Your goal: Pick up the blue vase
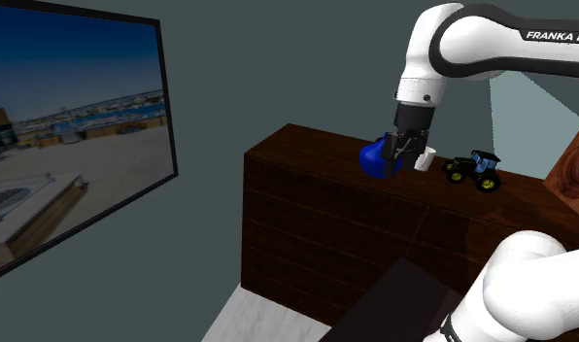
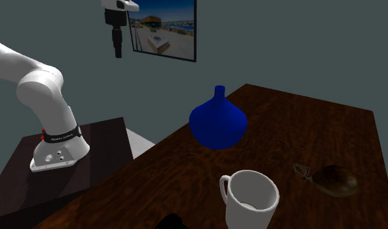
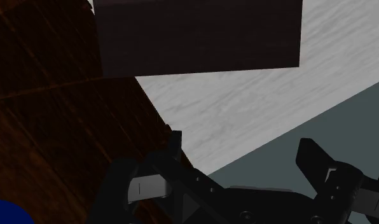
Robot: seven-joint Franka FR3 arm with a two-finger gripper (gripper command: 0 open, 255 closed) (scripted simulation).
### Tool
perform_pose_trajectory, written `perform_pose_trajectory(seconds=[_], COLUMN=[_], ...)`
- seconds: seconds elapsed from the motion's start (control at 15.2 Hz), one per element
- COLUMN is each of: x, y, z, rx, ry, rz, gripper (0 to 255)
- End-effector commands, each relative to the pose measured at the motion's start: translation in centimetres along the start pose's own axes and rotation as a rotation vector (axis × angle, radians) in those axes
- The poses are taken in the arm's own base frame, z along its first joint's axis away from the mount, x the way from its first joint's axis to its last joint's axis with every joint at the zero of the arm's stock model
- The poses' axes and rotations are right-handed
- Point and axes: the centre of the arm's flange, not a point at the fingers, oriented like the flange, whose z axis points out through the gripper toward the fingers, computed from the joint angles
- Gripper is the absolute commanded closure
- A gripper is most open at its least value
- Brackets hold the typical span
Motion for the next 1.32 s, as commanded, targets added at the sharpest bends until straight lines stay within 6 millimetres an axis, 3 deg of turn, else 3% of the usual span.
perform_pose_trajectory(seconds=[0.0,1.25], x=[0.0,13.8], y=[0.0,20.0], z=[0.0,-1.6], rx=[0.000,-0.036], ry=[0.000,0.029], rz=[0.000,0.027], gripper=[0,0])
